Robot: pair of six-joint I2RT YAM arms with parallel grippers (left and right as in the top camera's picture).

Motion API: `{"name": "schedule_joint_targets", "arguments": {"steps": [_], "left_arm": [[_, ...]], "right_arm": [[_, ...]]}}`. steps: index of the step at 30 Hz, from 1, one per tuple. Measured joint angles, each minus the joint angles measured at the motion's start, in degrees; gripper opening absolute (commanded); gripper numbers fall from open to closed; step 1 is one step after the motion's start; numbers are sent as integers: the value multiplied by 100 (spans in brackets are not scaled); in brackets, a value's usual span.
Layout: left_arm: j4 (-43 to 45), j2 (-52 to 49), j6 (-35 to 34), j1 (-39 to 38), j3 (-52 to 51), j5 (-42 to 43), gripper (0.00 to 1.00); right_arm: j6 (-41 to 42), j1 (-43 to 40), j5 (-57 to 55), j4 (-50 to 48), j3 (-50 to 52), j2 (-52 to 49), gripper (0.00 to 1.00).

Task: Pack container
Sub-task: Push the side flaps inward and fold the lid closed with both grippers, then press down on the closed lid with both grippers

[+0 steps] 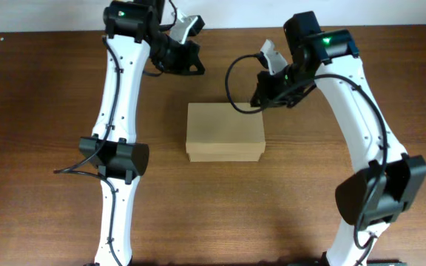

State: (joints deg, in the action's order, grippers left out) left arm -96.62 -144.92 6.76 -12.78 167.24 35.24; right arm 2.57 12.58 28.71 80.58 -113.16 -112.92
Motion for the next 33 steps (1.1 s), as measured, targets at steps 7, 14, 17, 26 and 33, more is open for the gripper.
{"name": "schedule_joint_targets", "arguments": {"steps": [7,14,17,26,33], "left_arm": [[0,39,-63,-136,-872,-675,1],[-2,107,-61,-564,-1980,-1355,2],[9,315,-61,-730,-2297,-1547,2],[-4,1231,-81,-874,-2811,-2059,2],[9,1786,-173,-866,-3565,-2208,2]], "right_arm": [[-212,81,-590,442,0,7,4],[-306,400,-1062,702,0,7,4],[-319,481,-1224,758,2,7,4],[-400,483,-1434,728,284,7,4],[-413,483,-1453,527,815,7,4]]}}
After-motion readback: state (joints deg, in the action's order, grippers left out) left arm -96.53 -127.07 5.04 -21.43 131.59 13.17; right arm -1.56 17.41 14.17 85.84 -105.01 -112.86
